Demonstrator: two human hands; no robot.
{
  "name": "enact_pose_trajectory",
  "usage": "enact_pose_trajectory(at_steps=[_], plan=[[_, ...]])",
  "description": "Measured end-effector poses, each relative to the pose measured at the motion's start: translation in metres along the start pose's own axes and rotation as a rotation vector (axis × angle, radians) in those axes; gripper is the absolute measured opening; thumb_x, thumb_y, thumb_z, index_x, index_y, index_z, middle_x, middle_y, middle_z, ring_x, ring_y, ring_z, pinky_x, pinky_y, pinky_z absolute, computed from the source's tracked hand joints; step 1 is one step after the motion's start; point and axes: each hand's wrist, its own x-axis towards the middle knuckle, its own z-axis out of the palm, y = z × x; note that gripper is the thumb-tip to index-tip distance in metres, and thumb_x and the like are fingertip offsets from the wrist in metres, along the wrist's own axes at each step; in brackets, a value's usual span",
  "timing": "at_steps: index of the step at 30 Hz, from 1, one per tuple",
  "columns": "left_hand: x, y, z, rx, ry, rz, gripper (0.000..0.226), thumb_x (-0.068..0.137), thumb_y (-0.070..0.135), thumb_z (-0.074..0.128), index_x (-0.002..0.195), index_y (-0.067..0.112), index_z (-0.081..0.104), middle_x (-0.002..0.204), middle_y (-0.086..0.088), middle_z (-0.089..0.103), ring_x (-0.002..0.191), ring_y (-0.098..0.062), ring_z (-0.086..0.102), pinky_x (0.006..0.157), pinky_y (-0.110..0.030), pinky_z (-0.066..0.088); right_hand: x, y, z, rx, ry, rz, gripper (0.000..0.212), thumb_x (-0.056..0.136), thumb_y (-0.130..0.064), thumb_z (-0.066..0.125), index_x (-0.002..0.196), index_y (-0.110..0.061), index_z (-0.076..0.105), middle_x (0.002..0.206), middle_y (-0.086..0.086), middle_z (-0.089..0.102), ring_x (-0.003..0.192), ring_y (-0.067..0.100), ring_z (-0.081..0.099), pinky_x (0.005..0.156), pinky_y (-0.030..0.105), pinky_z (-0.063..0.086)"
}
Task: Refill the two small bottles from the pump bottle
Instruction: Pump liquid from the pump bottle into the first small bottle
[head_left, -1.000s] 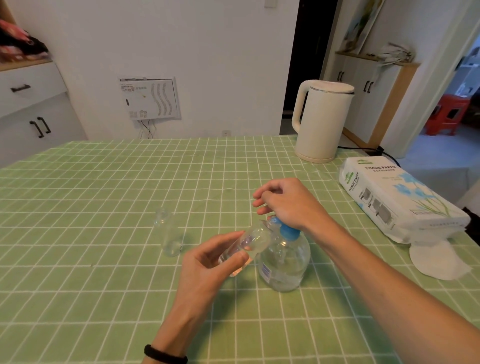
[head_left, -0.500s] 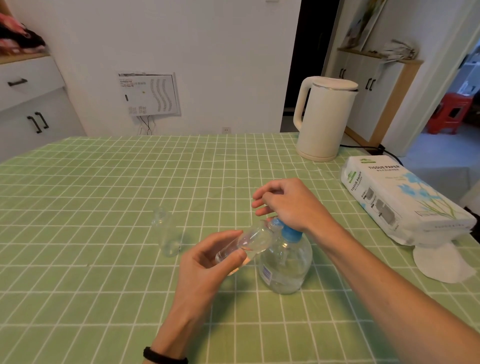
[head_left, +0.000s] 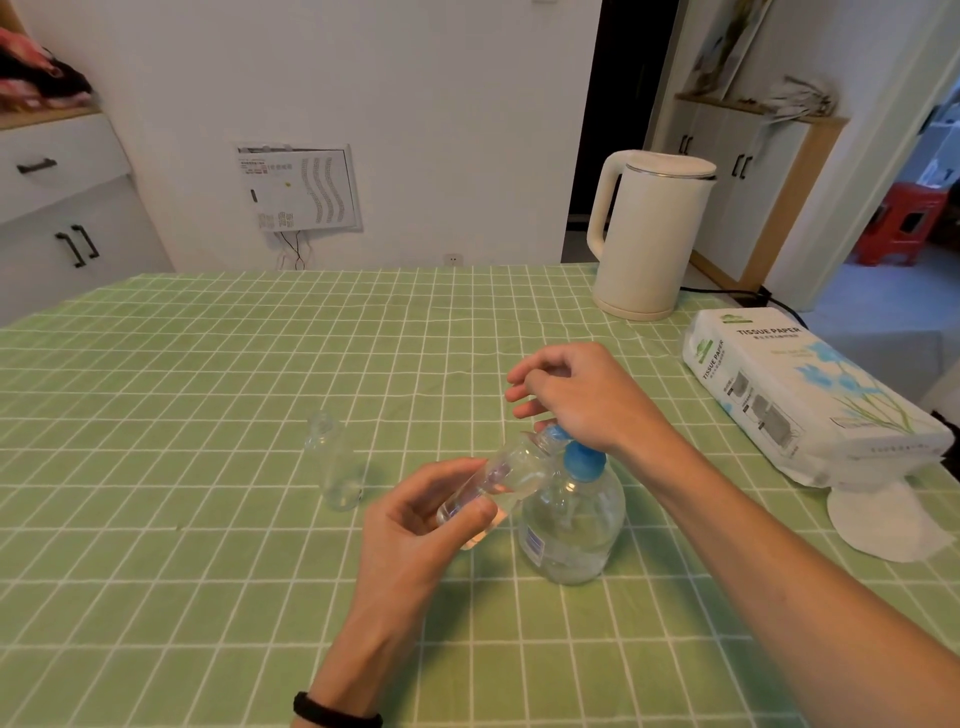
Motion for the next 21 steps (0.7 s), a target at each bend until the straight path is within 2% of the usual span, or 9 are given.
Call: enact_pose_trajectory(at_steps=[5,8,13,16,21], plan=[[-0.0003,-0.0029,-0.0037,0.032,0.02,-0.012,0.041,0.071,0.033,0.089,0.111,0.027,0.083,0.114,-0.006,0.083,0.104,-0.021,0.079,0.081,-0.027,0.062,-0.0014,0.0031,0.0035,0.012,-0.02,0.042,0.028,0.101,-0.006,0.052,0.091,-0.018,0.076,0.093,0.0,0.081,0.084,0.017,0.08,0.083,0.038,0.065],[-0.0009,-0.0032,-0.0043,0.039,0.024,-0.019,0.042,0.071,0.034,0.09,0.112,0.028,0.083,0.115,-0.005,0.083,0.107,-0.023,0.079,0.083,-0.028,0.062,-0.0027,0.0023,0.0039,0.005,-0.012,0.044,0.028,0.102,-0.006,0.053,0.092,-0.019,0.076,0.094,0.0,0.08,0.084,0.017,0.08,0.08,0.035,0.064],[-0.0045,0.0013,0.0007,0.037,0.036,-0.01,0.04,0.067,0.034,0.089,0.107,0.029,0.084,0.11,-0.004,0.084,0.1,-0.018,0.08,0.076,-0.023,0.061,-0.0041,-0.0009,0.0005,-0.016,0.006,0.018,0.022,0.103,-0.013,0.055,0.1,-0.018,0.076,0.096,-0.004,0.08,0.084,0.013,0.08,0.082,0.034,0.064],[-0.0048,0.0035,0.0038,0.016,0.036,-0.004,0.039,0.066,0.033,0.088,0.104,0.029,0.085,0.109,-0.005,0.084,0.099,-0.019,0.08,0.074,-0.022,0.061,-0.0033,-0.0033,-0.0012,-0.032,0.017,-0.008,0.021,0.103,-0.015,0.056,0.1,-0.021,0.076,0.095,-0.007,0.08,0.083,0.01,0.079,0.078,0.032,0.064],[-0.004,0.0032,0.0038,0.013,0.039,0.0,0.04,0.065,0.034,0.088,0.105,0.027,0.085,0.109,-0.005,0.084,0.1,-0.02,0.08,0.076,-0.023,0.061,-0.0008,-0.0019,-0.0004,-0.017,-0.002,-0.001,0.024,0.103,-0.012,0.055,0.095,-0.022,0.075,0.094,-0.005,0.08,0.082,0.011,0.08,0.081,0.035,0.065]])
